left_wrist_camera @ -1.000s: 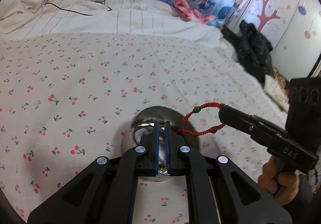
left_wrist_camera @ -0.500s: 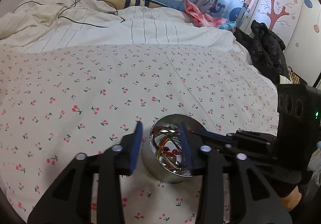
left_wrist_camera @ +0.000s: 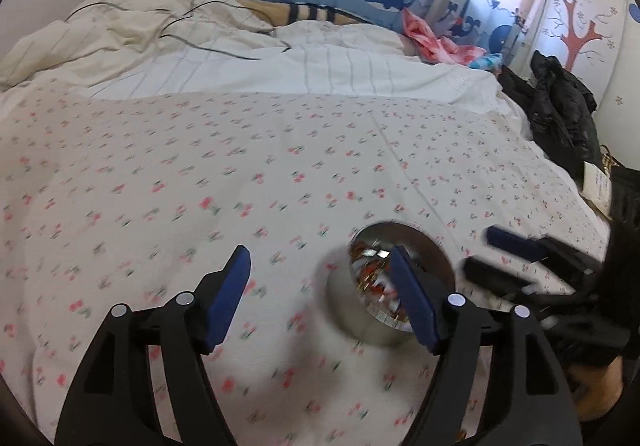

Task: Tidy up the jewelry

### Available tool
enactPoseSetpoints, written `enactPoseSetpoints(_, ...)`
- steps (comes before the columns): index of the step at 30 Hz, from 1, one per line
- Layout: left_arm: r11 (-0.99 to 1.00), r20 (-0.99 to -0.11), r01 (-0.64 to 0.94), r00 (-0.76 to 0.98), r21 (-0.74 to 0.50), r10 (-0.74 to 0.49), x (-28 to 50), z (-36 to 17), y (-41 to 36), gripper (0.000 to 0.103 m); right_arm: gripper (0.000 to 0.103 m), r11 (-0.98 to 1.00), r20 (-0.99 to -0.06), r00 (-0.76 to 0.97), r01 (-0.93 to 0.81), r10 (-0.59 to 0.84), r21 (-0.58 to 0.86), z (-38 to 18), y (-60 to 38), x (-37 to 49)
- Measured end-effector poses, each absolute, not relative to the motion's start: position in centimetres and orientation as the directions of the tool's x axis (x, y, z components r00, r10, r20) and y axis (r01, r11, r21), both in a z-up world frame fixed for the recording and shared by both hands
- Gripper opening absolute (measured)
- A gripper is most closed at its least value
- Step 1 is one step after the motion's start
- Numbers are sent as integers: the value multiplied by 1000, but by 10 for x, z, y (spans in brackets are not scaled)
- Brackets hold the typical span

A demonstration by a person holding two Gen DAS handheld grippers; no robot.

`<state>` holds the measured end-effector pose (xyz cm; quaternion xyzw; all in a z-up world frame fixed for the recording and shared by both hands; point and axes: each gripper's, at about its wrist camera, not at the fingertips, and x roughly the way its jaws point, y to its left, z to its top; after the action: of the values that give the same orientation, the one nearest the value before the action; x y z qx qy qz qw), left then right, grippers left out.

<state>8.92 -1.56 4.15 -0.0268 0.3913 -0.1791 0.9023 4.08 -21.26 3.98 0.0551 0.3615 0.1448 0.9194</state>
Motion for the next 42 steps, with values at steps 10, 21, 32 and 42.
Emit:
enactPoseSetpoints(10,957,-751,281,618,-66,-234,29,18,7,74,65,922,-732,580,-346,357,175,25,-218,-34)
enactPoseSetpoints(21,958,-754,286,630,2,-186,24,9,-4,80,65,876,-823,491,-482,286,17,-11,-172,-43)
enactPoseSetpoints(32,960,-751,280,634,1,-184,25,11,-5,83,73,916,-774,631,-277,-54,-290,-27,-177,-29)
enactPoseSetpoints(42,855,-741,511,539,-90,-400,5,18,-27,83,63,974,-830,553,-219,75,-59,-27,-221,-13)
